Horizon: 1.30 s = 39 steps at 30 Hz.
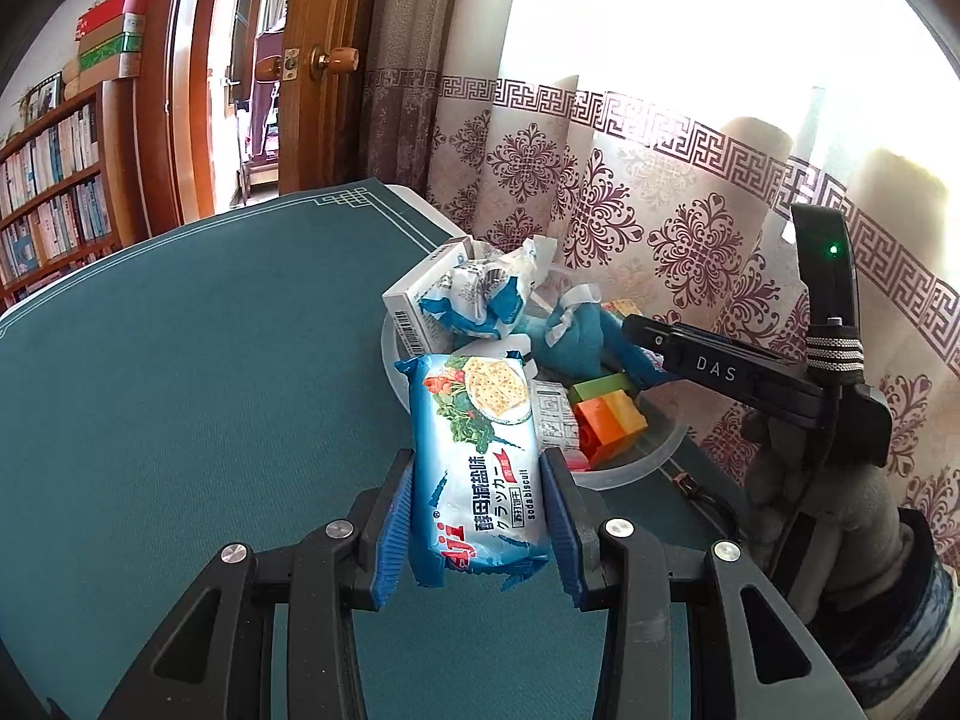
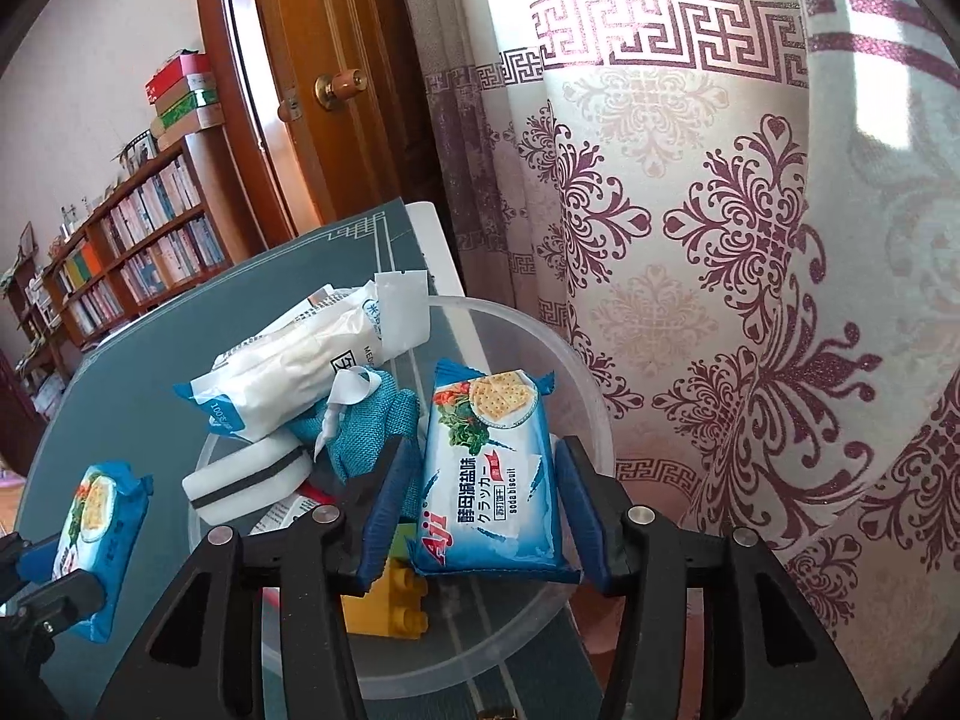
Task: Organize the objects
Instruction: 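Carry both blue packets to the clear bowl and lower them in, then open both grippers to release the packets into the bowl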
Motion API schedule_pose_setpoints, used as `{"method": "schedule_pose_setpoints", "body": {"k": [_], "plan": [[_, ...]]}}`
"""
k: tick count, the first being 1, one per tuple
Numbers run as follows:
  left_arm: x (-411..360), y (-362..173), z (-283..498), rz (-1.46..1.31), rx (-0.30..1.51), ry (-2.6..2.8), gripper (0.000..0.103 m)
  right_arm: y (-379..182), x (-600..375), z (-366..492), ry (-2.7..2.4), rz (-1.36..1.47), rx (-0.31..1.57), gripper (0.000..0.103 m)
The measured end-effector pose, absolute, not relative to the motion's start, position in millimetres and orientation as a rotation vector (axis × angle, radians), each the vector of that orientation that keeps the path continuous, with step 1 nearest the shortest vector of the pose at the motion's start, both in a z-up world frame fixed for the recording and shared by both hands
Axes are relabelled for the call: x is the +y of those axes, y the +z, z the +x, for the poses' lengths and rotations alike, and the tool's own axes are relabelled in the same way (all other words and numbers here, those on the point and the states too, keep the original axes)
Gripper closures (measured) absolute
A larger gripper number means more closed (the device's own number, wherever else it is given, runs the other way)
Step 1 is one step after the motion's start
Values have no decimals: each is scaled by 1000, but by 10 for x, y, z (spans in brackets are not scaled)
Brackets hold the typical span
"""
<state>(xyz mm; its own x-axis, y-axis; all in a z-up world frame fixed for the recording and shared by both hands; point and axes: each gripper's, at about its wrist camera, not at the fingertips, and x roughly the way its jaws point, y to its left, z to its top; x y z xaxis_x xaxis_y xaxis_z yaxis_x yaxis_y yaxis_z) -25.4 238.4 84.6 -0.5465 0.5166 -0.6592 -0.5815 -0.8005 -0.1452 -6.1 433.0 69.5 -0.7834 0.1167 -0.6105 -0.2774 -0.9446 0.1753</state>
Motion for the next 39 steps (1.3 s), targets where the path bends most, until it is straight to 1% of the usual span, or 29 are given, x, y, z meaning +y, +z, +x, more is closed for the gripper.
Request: {"method": "schedule_pose_setpoints", "body": {"k": [11,16,27,29,30,31,33,36,37,39], "plan": [[2952,831,-320,-877,172,2230,60,792,4315,291,2767,-844,363,50],[3191,726,-407,-883,212,2216,60,766,4394,320,2758,-847,409,50],[3268,564,-534,-887,214,2239,59,756,4397,342,2766,-850,428,50],[3244,570,-524,-879,213,2242,55,766,4378,351,2766,-845,423,50],[3225,580,-515,-872,212,2248,47,772,4366,356,2765,-842,418,50],[3206,595,-506,-864,206,2252,37,773,4370,349,2765,-844,417,50],[3145,638,-470,-843,187,2260,30,782,4355,350,2766,-844,414,50],[3068,705,-425,-815,174,2277,22,794,4330,367,2764,-846,408,50],[3039,721,-406,-808,172,2283,19,799,4324,374,2762,-846,406,49],[2979,750,-371,-798,174,2300,16,805,4320,406,2757,-846,403,46]]}}
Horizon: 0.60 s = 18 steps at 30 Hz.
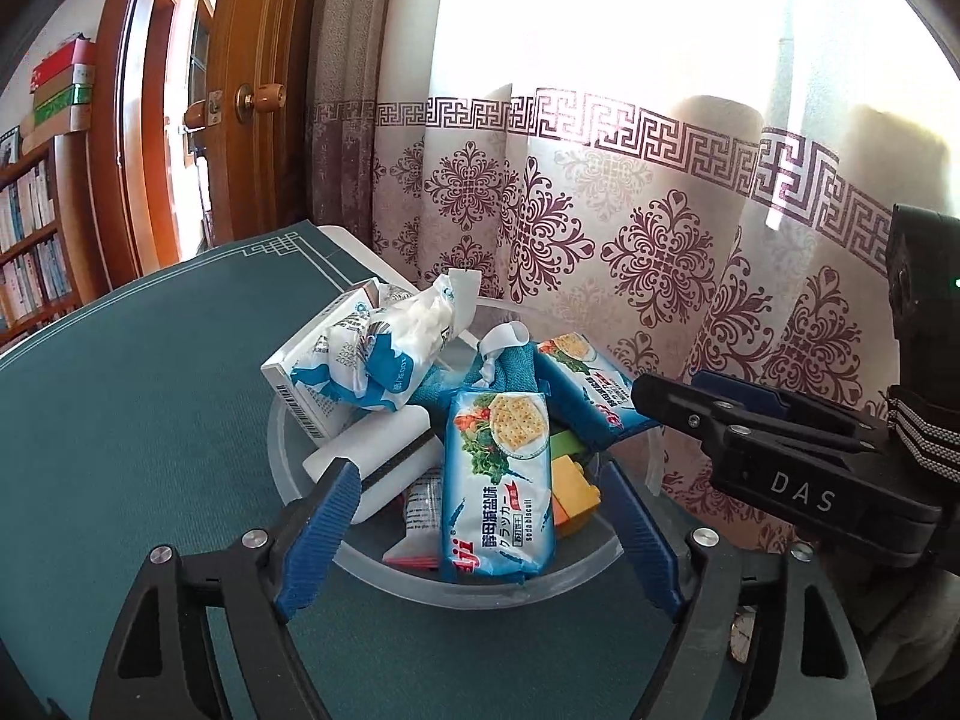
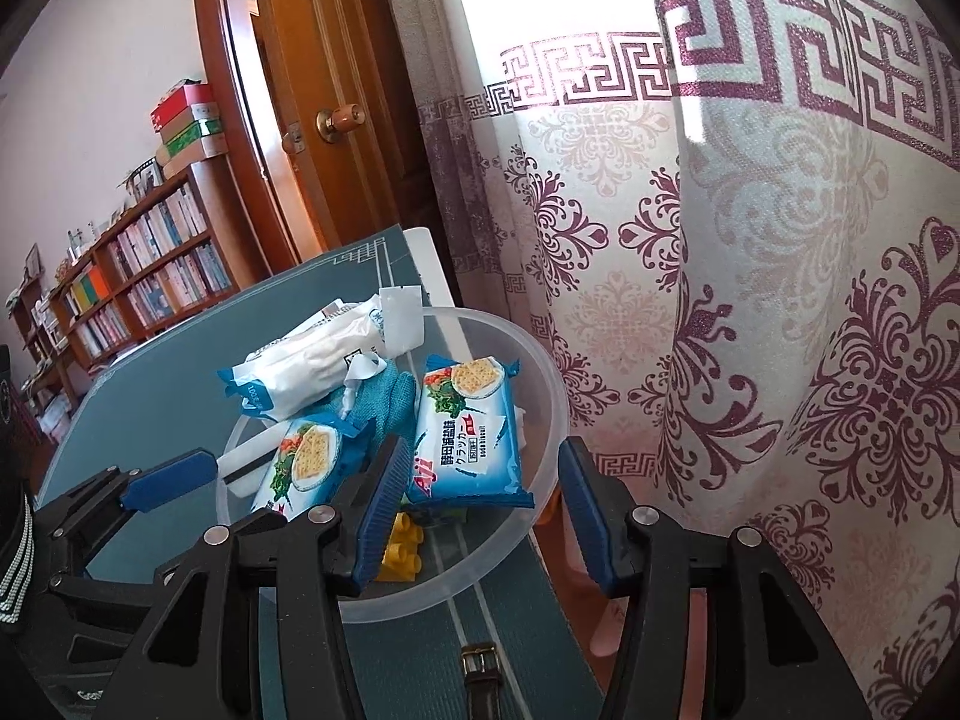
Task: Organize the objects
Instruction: 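Open both grippers to release the packets into the bowl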
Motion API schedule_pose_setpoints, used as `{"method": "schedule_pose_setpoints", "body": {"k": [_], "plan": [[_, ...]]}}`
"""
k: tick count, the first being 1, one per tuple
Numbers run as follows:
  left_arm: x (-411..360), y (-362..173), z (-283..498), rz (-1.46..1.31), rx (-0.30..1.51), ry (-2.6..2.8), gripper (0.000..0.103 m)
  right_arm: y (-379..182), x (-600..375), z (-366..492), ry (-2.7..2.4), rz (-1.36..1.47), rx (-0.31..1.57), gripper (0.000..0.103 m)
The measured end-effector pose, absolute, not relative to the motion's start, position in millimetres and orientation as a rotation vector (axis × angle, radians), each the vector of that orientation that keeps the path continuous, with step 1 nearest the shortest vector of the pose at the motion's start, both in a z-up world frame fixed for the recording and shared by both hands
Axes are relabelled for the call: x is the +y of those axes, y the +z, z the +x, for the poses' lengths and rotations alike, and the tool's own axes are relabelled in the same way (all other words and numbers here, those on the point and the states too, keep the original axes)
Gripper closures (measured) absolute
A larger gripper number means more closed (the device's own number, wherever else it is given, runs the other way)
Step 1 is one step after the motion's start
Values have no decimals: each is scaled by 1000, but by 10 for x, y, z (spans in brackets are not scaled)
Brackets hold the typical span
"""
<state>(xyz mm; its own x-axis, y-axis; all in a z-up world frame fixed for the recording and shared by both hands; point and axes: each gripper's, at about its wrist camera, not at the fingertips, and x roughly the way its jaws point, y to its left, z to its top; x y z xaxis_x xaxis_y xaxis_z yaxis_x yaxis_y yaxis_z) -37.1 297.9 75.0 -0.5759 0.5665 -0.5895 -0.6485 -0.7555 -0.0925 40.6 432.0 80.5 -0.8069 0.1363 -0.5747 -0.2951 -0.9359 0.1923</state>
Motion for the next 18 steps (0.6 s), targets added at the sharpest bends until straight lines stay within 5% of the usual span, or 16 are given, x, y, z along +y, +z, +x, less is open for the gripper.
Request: {"method": "schedule_pose_setpoints", "body": {"k": [4,18], "plan": [[2816,789,-317,-804,155,2352,3,802,4319,490,2738,-862,395,35],[2409,960,-204,-824,79,2536,0,817,3906,818,2780,-906,183,17]]}}
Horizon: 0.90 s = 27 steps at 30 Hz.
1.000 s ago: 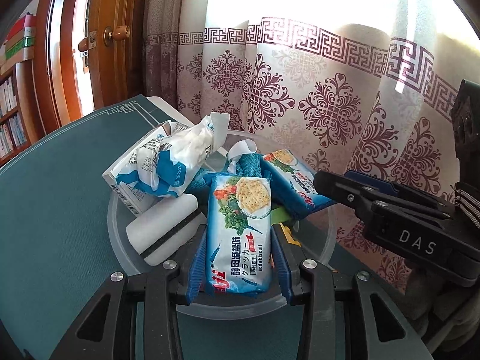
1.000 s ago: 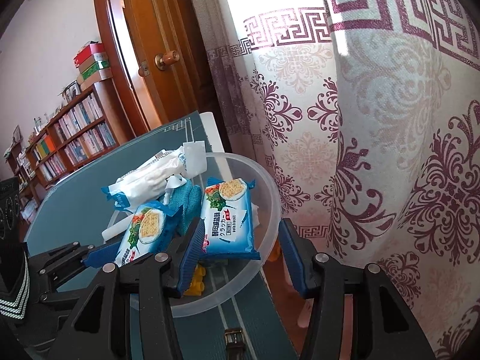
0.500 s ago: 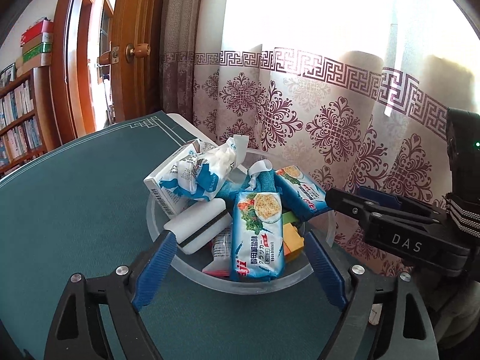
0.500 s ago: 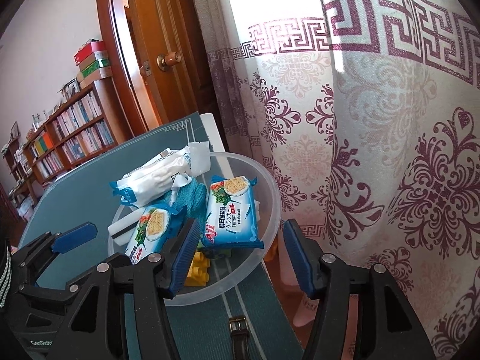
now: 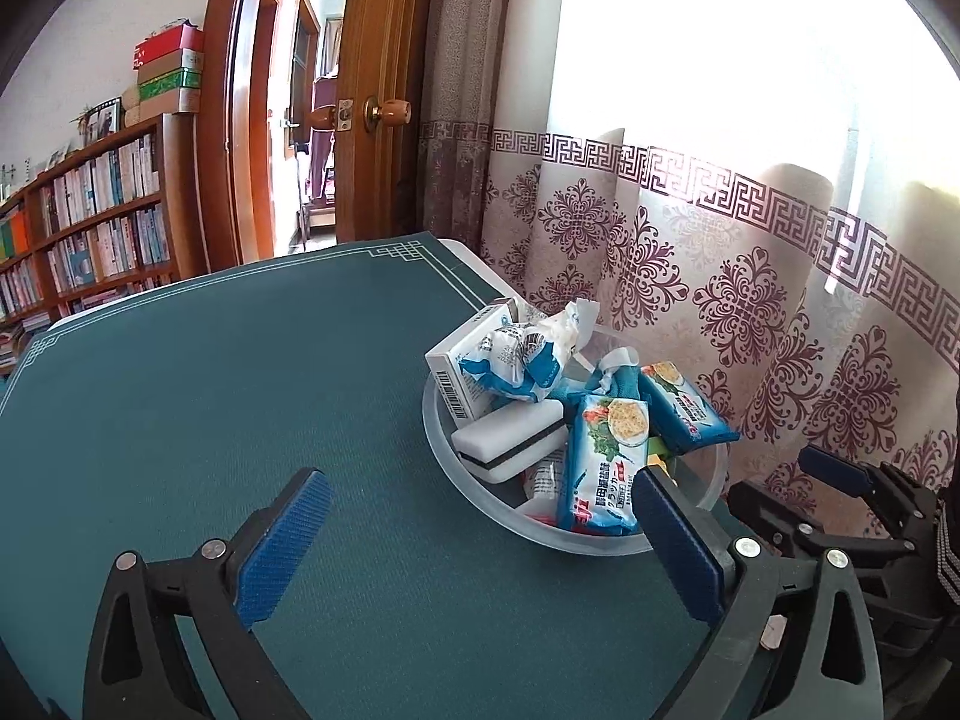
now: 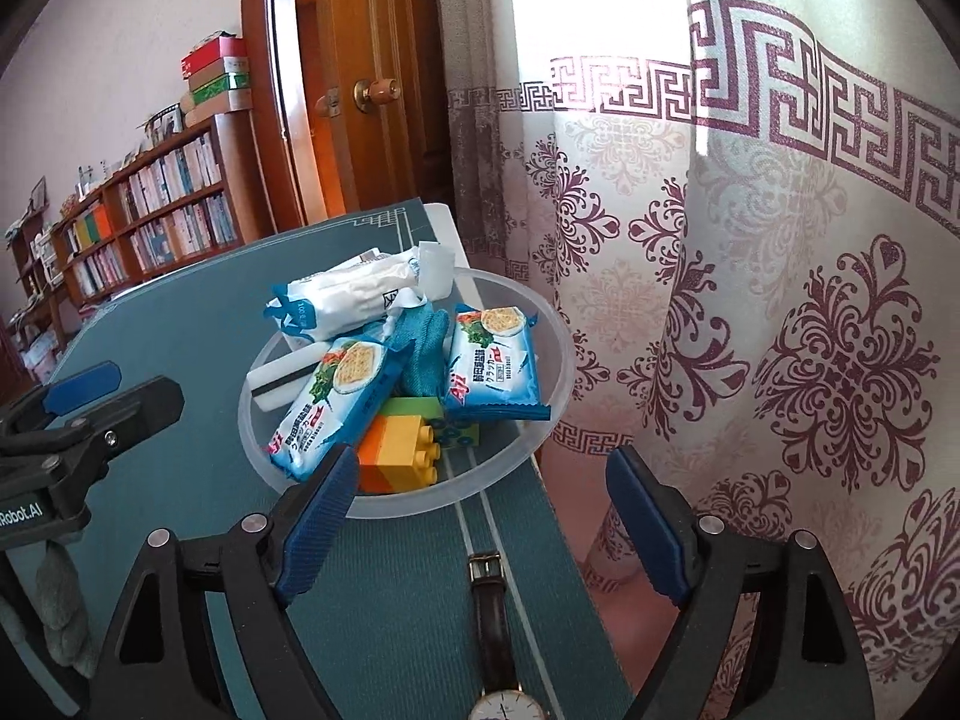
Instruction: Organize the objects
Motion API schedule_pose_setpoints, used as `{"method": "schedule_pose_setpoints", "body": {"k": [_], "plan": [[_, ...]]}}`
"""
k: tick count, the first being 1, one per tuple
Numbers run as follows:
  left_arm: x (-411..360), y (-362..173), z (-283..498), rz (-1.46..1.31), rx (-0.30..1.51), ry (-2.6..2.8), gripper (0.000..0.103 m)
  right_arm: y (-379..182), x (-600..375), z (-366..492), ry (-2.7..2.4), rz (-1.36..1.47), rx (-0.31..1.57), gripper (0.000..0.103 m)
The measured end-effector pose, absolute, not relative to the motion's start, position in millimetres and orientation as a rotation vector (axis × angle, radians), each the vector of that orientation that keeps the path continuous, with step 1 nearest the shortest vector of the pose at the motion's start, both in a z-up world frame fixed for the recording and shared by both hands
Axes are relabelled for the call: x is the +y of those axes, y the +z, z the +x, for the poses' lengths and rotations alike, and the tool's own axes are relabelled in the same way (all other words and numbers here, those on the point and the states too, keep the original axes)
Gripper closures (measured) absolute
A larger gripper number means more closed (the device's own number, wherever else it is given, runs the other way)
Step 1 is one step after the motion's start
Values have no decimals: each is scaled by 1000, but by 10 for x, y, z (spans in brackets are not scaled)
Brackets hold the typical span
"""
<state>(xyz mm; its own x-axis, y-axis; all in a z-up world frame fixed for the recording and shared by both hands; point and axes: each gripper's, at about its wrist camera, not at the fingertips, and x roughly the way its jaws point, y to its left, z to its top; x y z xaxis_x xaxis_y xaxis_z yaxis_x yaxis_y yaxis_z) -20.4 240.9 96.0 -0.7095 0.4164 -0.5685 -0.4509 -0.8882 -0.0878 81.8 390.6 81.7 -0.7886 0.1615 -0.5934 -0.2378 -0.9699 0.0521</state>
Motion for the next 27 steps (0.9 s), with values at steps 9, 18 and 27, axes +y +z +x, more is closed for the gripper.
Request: {"method": "schedule_pose_setpoints", "body": {"k": [9,18,27], "plan": [[2300,1015,-132,-847,51,2613,0,824,3709,906,2807,-905,121,16],[2363,1057,-19,-803,179,2666,0,836,3631,918,2817,-894,67,15],[2425,1024,26,-827,242,2669,0,859,3641,936,2816,-875,52,13]]}}
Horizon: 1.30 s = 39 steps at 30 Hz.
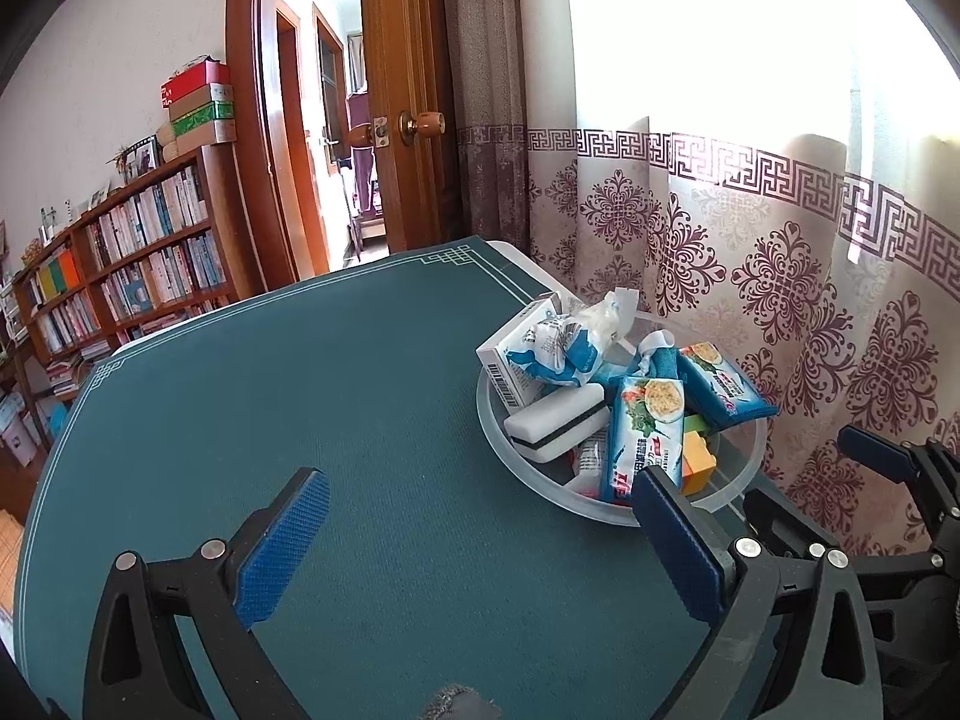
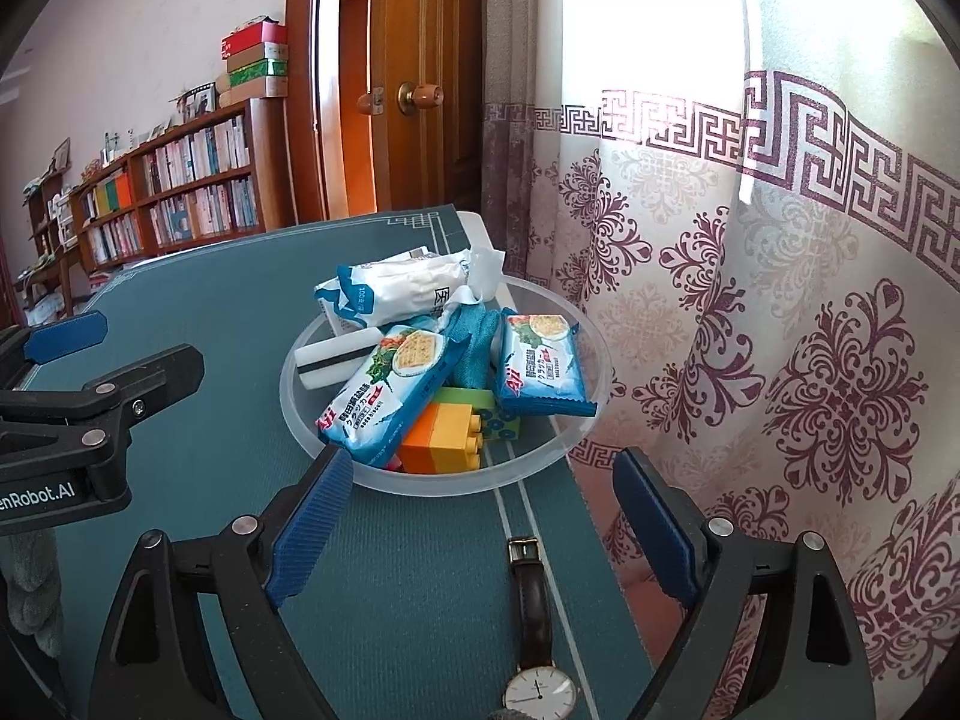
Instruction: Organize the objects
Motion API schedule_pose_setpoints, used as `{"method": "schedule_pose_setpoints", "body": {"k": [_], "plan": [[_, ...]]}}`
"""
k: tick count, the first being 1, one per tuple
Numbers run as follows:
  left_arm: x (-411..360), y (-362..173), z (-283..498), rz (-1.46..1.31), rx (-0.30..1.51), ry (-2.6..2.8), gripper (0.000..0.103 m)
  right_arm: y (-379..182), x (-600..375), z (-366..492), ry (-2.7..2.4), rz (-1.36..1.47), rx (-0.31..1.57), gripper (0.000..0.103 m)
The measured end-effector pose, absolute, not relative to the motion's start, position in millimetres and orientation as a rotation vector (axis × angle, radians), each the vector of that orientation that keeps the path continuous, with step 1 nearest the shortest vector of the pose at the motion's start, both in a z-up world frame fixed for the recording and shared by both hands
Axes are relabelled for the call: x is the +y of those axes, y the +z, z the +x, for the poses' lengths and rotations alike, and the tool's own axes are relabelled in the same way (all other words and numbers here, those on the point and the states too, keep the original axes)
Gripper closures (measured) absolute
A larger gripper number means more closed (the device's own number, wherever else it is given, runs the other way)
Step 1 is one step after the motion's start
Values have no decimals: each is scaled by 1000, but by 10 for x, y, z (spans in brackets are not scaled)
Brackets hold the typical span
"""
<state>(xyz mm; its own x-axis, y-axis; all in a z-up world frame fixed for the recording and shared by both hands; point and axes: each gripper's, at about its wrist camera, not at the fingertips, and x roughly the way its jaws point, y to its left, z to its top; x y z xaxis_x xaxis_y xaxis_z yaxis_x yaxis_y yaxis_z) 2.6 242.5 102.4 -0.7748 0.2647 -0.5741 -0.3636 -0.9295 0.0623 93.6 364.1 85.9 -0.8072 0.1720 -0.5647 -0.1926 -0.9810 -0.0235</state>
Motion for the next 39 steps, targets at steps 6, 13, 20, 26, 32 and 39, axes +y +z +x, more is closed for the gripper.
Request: {"method": "schedule_pose_setpoints", "body": {"k": [6,13,20,26,32,39], "plan": [[2416,1011,32,-830,245,2677,0,843,3618,925,2820,-874,30,13],[2425,1011,43,-828,250,2660,0,842,3616,917,2823,-874,29,13],[2431,1007,47,-835,256,2651,0,792,3601,881,2824,-888,36,13],[2439,1002,41,-843,258,2643,0,790,3590,826,2826,-884,35,13],[2440,988,47,-857,248,2631,0,725,3602,758,2808,-891,17,13],[2455,968,43,-871,246,2622,0,696,3615,754,2809,-897,25,13]]}}
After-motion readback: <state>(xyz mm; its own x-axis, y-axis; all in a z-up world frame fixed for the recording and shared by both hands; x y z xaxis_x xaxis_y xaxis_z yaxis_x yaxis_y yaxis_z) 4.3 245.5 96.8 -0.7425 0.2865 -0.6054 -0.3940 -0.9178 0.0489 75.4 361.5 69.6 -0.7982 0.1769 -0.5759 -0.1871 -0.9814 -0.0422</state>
